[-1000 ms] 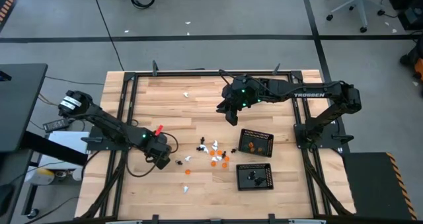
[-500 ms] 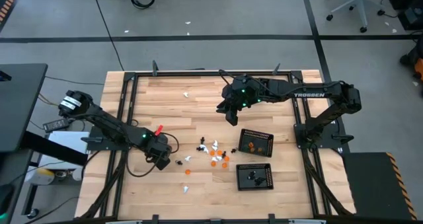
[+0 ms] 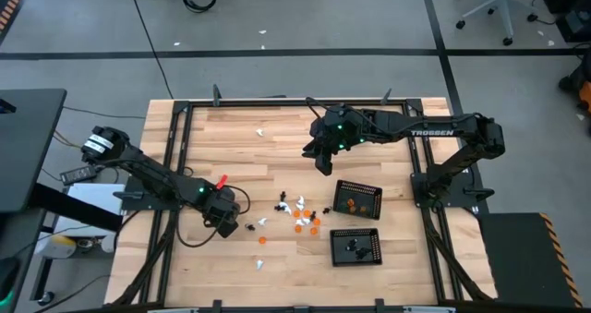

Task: Sort Halloween decoration
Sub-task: Put the white ghost toy into the top black bin

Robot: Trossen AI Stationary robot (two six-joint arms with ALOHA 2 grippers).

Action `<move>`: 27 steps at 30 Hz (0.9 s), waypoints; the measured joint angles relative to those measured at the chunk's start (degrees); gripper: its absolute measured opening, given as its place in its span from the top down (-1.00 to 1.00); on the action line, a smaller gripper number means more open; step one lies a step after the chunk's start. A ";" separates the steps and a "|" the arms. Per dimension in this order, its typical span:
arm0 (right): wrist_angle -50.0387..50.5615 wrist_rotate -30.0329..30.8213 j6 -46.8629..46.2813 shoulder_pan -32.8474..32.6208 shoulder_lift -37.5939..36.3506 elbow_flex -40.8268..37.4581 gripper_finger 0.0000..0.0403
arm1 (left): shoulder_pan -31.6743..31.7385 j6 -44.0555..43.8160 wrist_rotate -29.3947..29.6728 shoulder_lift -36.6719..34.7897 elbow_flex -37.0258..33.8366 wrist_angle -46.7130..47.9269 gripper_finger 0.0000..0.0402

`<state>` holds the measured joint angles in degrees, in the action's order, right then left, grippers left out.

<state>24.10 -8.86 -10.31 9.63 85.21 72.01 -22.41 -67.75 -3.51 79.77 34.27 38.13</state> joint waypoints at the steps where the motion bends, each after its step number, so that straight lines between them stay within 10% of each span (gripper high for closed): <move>1: 0.00 0.02 0.00 0.00 0.00 0.00 0.51 | 0.00 0.00 0.00 0.00 0.00 0.00 0.71; 27: -0.01 -0.59 0.42 0.33 0.00 0.00 0.51 | 5.12 3.02 1.06 -1.73 0.68 -3.72 0.72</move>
<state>24.08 -9.46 -9.89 9.96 85.21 72.01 -17.29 -64.73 -2.45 78.04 34.95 34.41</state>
